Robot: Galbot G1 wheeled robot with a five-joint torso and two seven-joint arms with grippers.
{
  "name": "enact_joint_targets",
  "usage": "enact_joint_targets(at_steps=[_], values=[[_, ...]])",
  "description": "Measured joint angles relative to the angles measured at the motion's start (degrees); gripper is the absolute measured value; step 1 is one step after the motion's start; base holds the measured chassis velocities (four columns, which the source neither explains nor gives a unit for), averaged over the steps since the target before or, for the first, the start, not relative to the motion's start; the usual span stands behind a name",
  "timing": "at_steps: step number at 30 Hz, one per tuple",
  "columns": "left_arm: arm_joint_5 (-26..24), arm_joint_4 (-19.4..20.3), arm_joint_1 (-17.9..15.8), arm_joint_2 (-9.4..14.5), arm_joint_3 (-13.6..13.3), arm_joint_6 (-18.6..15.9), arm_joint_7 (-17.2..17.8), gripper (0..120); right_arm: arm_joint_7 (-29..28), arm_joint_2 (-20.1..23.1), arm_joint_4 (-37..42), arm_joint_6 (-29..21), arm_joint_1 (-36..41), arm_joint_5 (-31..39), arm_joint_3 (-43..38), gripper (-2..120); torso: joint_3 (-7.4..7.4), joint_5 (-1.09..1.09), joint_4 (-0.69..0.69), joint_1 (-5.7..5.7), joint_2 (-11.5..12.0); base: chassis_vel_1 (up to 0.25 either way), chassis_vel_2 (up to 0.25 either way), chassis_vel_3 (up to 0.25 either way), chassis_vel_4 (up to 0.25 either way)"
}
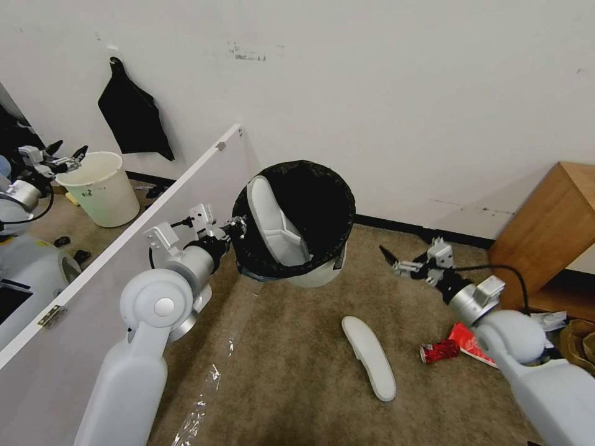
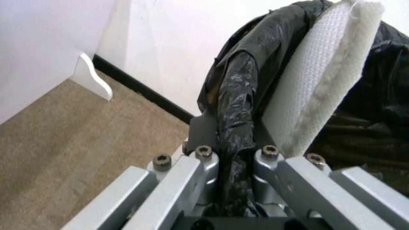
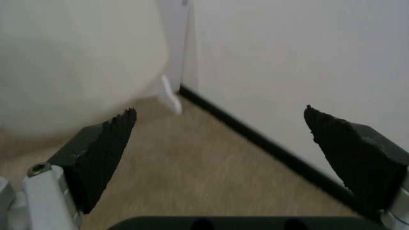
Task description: Pick up the trash bin, then pick up the garbage from the floor and place it into the trash bin.
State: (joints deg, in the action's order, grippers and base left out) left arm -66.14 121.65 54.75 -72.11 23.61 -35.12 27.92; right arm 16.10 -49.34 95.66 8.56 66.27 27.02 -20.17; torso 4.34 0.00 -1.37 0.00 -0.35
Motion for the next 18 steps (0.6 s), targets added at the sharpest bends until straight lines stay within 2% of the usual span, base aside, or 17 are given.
enact_joint_targets(at_steps=[18], values=[[-0.16,0.58,0.71,0.16,0.38,-0.03,0.09,4,-8.49,-2.32,-8.41,-1.69,-0.31,-7.02,14.05,100,0.0,0.0,0.0,0.0,0.0,0.0,0.0,0.0,0.0]])
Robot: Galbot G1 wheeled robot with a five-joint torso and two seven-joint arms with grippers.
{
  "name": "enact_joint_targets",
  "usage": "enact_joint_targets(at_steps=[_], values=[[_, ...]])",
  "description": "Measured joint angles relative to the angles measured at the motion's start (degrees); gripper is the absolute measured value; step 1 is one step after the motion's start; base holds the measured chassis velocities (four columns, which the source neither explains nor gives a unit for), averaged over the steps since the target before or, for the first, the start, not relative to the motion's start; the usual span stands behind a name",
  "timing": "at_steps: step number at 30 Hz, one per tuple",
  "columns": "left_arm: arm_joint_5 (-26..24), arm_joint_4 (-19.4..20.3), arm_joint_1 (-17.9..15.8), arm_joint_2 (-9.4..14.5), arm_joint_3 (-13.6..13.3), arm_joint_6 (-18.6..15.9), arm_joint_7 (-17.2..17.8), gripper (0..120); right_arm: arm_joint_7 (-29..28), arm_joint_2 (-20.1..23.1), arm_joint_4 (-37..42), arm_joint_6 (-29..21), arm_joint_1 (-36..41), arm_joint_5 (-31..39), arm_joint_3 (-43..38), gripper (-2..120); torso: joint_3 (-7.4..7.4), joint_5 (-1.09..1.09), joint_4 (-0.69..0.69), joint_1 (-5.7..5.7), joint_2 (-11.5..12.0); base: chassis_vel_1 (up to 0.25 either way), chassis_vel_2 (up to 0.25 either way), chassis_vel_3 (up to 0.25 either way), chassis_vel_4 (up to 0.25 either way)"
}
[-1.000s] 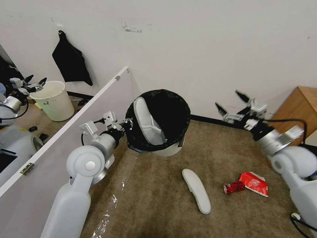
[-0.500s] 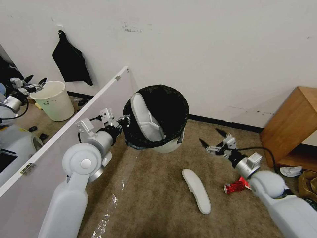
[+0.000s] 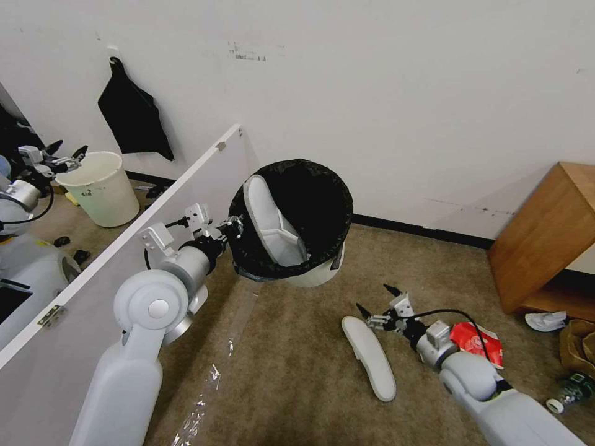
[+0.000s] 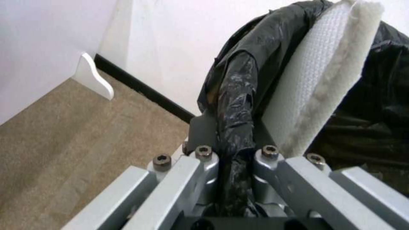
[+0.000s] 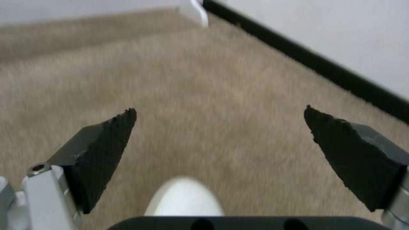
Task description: Pick up the trash bin, then pick up the garbage from the floor and place it into the trash bin.
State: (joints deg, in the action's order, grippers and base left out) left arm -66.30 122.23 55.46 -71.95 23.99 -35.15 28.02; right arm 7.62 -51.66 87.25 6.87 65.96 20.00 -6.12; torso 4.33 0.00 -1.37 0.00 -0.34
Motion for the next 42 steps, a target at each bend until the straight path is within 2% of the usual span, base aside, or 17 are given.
enact_joint_targets(at_steps=[2,5,13,28,42], values=[[0.0,0.02,0.05,-0.01,0.0,0.0,0.01,4,-1.01,-0.06,-0.29,-0.26,-0.17,-0.28,0.84,100,0.0,0.0,0.0,0.0,0.0,0.0,0.0,0.0,0.0],[0.02,0.05,0.2,-0.24,0.0,0.0,0.03,4,-5.56,-0.22,-0.6,-2.6,-0.43,-0.4,4.27,100,0.0,0.0,0.0,0.0,0.0,0.0,0.0,0.0,0.0],[0.22,0.05,0.32,-0.57,-0.03,0.0,0.07,4,-10.18,-0.35,-0.82,-5.45,-0.65,-1.92,9.72,100,0.0,0.0,0.0,0.0,0.0,0.0,0.0,0.0,0.0],[0.92,-0.08,0.54,-1.41,-0.45,0.04,0.08,4,-12.21,-0.71,-2.86,-8.01,-1.45,-4.88,13.6,100,0.0,0.0,0.0,0.0,-0.02,0.0,0.0,0.0,0.0],[1.06,0.24,1.05,-1.43,-0.19,0.1,-0.07,4,-15.98,-2.77,-7.45,-10.38,-2.35,-7.63,14.9,100,0.0,0.0,0.0,0.0,-0.01,0.0,0.0,0.0,0.0]])
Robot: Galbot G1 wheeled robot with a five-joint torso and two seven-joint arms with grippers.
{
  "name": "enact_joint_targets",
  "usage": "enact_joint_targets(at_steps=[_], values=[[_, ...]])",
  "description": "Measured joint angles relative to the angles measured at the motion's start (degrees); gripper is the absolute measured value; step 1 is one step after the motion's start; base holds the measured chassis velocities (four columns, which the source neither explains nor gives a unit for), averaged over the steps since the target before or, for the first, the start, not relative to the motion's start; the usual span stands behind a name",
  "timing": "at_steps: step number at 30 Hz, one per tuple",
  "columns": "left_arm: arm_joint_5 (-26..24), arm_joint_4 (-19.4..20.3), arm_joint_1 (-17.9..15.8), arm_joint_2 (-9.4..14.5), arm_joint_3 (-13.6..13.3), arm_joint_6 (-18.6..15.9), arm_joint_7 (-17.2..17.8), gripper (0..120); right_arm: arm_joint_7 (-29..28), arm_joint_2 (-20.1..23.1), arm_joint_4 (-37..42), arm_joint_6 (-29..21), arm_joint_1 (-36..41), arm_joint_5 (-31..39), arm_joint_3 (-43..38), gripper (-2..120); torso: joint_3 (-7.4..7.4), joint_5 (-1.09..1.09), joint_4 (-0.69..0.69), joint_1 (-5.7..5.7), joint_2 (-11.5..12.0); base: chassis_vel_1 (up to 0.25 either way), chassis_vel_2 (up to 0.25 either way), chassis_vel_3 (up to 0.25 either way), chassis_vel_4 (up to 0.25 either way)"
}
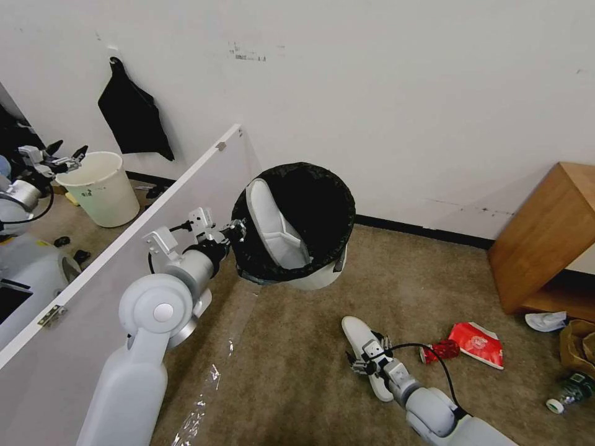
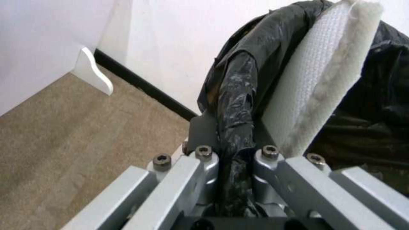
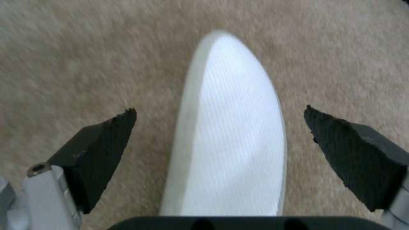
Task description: Pick up the trash bin, then pick up the garbage from the floor and place it into the trash bin.
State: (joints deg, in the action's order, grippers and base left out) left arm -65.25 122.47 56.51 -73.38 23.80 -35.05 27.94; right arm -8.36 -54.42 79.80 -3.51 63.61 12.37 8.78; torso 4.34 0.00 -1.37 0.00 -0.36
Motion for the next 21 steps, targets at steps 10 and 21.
enact_joint_targets(at_steps=[10,21], values=[[0.04,0.34,0.25,-0.07,0.02,0.04,-0.05,4,-1.49,-1.37,-3.94,-1.11,-1.43,-2.47,0.82,100,0.0,0.0,0.0,0.0,0.0,0.0,0.0,0.0,0.0],[0.19,0.38,0.31,-0.32,0.04,0.08,-0.16,4,-1.7,-2.66,-5.26,-0.76,-2.29,-2.83,1.9,100,0.0,0.0,0.01,0.0,0.0,0.0,0.0,0.0,0.0]])
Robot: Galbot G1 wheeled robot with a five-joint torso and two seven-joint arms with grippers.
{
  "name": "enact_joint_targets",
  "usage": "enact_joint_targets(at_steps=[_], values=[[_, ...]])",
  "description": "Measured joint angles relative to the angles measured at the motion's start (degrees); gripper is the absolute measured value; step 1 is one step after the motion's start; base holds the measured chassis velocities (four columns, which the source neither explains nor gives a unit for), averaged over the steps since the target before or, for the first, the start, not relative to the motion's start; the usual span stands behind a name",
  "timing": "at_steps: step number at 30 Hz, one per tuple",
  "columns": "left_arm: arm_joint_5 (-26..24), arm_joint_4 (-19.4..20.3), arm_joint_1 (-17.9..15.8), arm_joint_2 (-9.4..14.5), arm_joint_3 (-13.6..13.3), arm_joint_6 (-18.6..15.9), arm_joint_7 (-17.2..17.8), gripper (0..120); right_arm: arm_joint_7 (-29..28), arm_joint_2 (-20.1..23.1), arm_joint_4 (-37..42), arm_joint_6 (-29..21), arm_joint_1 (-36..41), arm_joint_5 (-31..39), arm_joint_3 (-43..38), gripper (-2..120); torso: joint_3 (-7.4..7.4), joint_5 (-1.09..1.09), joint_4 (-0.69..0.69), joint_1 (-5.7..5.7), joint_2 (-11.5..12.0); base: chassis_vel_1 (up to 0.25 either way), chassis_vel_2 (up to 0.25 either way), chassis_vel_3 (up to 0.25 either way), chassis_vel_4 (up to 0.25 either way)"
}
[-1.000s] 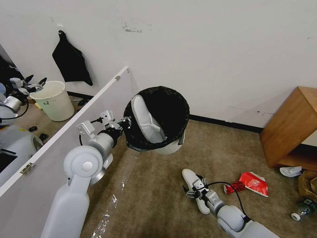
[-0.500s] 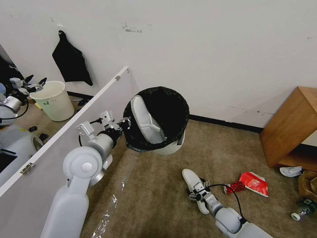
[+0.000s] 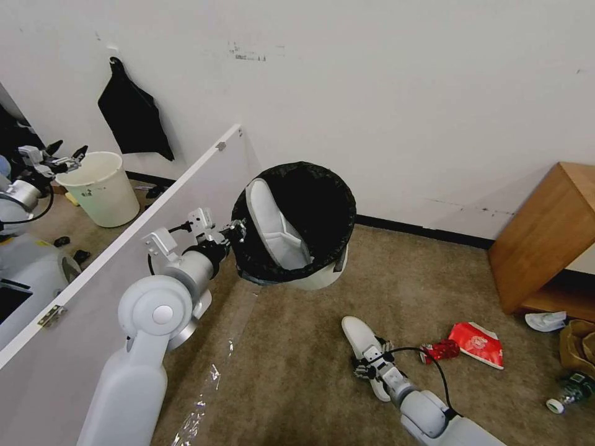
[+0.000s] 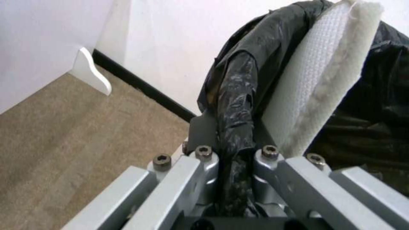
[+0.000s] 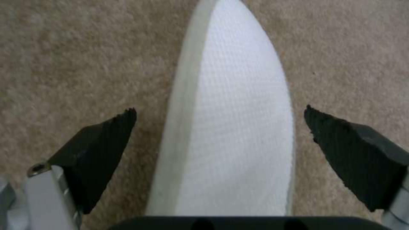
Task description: Pick up the trash bin, then pick up the garbage from the floor and place it into the trash bin.
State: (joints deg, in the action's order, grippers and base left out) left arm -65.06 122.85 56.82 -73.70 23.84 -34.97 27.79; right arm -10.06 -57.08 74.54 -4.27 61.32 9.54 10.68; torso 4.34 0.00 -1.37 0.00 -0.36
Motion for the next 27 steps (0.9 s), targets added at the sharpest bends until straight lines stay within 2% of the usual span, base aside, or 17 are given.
enact_joint_targets(at_steps=[23,27], values=[[0.28,-0.02,0.22,-0.13,-0.01,0.06,-0.3,4,-0.24,-1.5,-5.16,1.81,-0.83,-0.27,-1.3,100,-0.01,0.0,0.0,0.0,0.0,0.0,0.0,0.0,0.0],[0.27,-0.01,0.26,-0.09,-0.01,0.07,-0.3,4,-0.21,-1.52,-5.31,1.83,-0.93,-0.28,-1.3,93,0.0,0.0,0.0,0.0,0.0,0.0,0.0,0.0,0.0]])
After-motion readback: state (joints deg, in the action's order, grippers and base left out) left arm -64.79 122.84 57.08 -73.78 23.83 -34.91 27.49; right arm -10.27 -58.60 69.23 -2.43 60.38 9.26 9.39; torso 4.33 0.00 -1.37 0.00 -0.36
